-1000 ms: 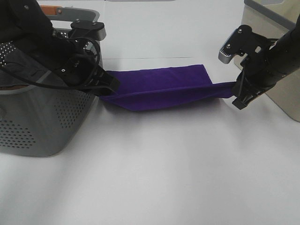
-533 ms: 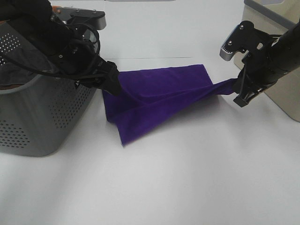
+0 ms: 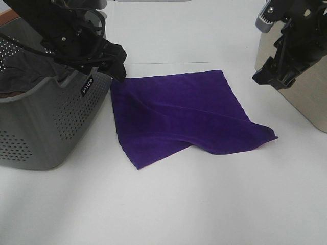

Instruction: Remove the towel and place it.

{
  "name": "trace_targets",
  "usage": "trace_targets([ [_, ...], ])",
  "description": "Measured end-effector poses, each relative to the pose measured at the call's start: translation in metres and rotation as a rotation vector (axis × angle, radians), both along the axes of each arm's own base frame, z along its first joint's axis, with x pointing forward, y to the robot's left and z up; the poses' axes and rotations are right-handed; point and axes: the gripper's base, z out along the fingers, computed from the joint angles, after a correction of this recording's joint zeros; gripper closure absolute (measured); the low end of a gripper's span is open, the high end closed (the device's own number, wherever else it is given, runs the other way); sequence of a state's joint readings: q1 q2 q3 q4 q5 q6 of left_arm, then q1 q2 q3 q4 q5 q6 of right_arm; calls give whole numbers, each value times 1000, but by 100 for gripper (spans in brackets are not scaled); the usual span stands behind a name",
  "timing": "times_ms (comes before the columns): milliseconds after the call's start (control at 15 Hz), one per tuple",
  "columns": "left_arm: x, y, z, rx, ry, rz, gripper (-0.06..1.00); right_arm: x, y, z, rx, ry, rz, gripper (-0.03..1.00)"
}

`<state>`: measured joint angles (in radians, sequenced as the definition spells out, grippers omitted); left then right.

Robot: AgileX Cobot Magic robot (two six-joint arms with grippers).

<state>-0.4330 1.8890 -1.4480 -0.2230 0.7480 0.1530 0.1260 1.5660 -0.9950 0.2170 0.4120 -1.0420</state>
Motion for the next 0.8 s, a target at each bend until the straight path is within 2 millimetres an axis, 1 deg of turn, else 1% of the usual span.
trace_targets([
  [133,8,14,1,-12,-8,72,20,-4,-1,22,40,-98,-53,21],
  [267,20,42,2,-18,-6,158,20,-8,-2,38,88,-162,-108,21],
  [333,27,61,2,-10,-9,203,20,-11,-3,43,104,-174,-123,21],
  [467,34,88,1,-1,-12,269,20,-12,-3,46,115,-179,-134,21],
  [533,35,94,1,-1,-12,282,20,-12,-3,46,117,-178,-137,21],
  [667,37,91,7,-37,-14,282,20,-13,-3,48,133,-179,-155,21],
  [733,39,88,18,-79,-27,276,20,-15,-3,51,144,-189,-165,21],
  [800,40,84,39,-127,-73,262,20,-19,-4,58,165,-207,-182,21],
])
